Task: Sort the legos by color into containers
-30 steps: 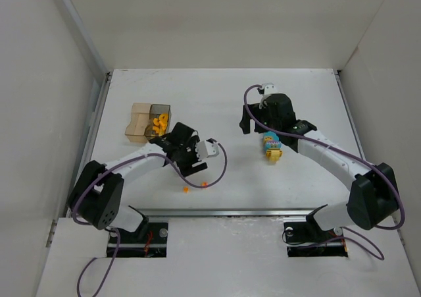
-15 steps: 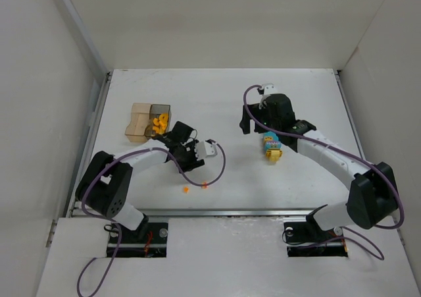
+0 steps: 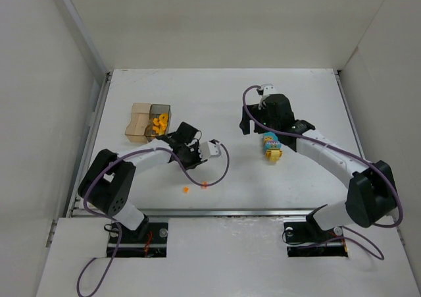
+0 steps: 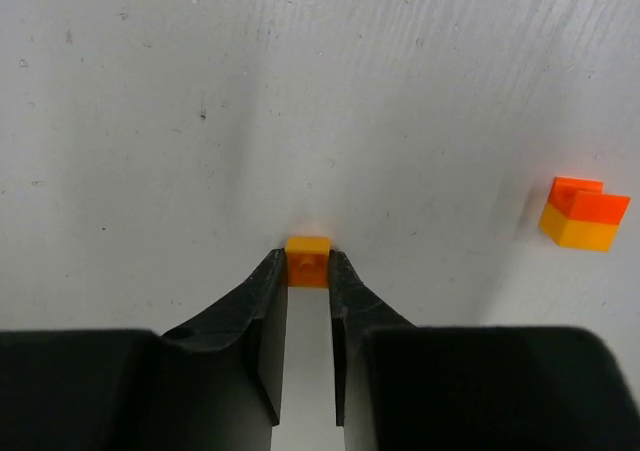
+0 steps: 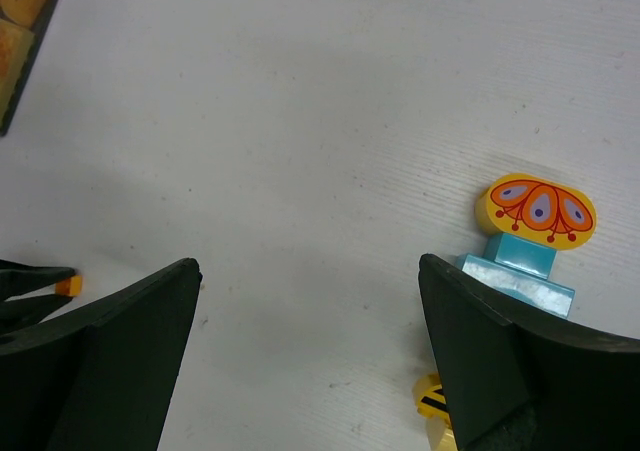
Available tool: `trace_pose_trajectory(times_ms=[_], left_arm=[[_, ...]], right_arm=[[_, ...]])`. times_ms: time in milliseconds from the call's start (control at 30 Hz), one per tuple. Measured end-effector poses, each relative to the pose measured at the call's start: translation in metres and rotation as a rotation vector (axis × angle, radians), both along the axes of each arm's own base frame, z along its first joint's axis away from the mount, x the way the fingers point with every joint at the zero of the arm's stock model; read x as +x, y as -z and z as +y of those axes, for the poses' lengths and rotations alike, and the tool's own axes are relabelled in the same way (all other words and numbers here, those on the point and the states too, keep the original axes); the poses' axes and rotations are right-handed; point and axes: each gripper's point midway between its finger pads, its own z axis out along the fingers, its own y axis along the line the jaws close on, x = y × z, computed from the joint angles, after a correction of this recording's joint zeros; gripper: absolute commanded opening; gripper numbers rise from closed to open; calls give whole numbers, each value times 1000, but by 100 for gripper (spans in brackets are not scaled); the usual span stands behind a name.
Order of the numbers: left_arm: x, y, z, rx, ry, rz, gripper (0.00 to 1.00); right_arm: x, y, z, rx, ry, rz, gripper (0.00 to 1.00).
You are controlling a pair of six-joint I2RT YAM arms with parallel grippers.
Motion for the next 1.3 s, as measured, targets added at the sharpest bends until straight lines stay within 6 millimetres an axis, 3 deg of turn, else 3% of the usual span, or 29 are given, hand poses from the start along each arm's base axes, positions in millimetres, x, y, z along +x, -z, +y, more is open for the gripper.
trace_pose_trajectory(times_ms=[100,233,300,433,500,567,667,767,833,933,1000,1133,1167,1200,1300], left_arm=[[2,-1,3,-6,-32,17,0],[15,-10,22,-36,-175,70,0],[45,-30,38,-92,-303,47,0],[116,-97,75,-250,-564,-111,0],[141,-126,90,-314,-658,-186,0],[158,-142,99,-346,-717,-230,0],[183,-135,111,-344,-790,-234,0],[201,-96,120,-293,-844,-175,0],[202,-67,126,-250,-871,-121,3],[196,-47,130,-211,-889,-77,15],[198,-50,129,-218,-888,-87,28],[202,-60,128,-235,-884,-105,36],[204,-62,128,-238,-885,-110,65],[206,-65,128,-239,-886,-119,100],[207,-73,129,-245,-903,-133,100]], right_arm=[[0,1,0,-2,3,1,95],[1,5,0,-9,5,10,95],[4,8,1,-14,5,18,95],[14,10,8,-16,1,25,95],[21,10,13,-16,-3,26,95],[26,10,19,-17,-9,28,95],[30,10,30,-15,-32,28,95],[36,5,40,-13,-55,16,95],[36,3,44,-14,-64,11,95],[37,0,45,-16,-71,5,95],[36,0,47,-17,-76,4,95],[32,1,50,-22,-85,11,100],[30,1,52,-26,-92,13,100],[29,2,54,-29,-97,14,100],[21,3,61,-41,-118,19,100]])
